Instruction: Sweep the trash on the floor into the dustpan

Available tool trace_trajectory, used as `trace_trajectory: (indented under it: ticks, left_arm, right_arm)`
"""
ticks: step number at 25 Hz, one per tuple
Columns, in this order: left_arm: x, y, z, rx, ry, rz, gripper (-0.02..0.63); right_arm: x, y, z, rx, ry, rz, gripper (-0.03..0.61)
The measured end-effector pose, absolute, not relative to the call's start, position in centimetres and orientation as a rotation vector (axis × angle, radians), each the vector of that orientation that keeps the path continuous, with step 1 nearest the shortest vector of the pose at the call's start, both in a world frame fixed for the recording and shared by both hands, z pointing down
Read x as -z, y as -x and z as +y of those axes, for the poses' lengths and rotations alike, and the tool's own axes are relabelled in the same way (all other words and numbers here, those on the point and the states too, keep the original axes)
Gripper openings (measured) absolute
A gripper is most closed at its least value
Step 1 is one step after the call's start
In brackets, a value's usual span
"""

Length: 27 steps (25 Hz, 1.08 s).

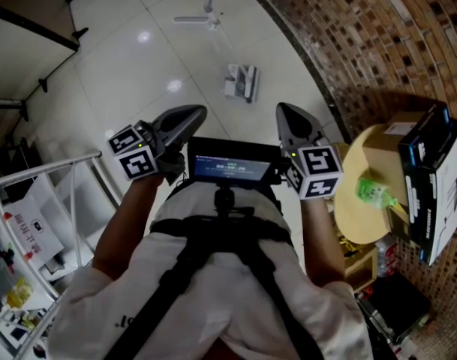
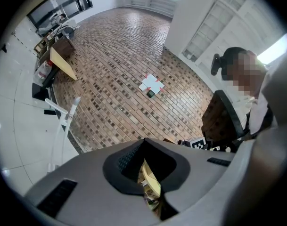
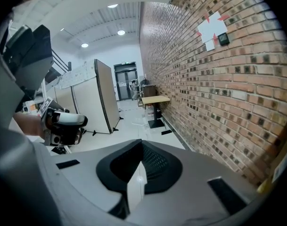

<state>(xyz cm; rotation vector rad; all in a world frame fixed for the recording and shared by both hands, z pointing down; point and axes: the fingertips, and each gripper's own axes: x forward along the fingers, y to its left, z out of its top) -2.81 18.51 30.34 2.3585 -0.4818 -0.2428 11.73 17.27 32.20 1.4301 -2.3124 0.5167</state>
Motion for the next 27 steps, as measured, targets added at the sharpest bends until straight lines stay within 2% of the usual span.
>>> trace_trajectory:
  ticks: [27]
  left_arm:
    - [-30.48, 2.45, 18.06, 0.275, -2.321, -0.464, 0.002]
  right_arm:
    - [-32.86, -11.32, 17.22, -0.504, -1.365, -2.297, 0.000]
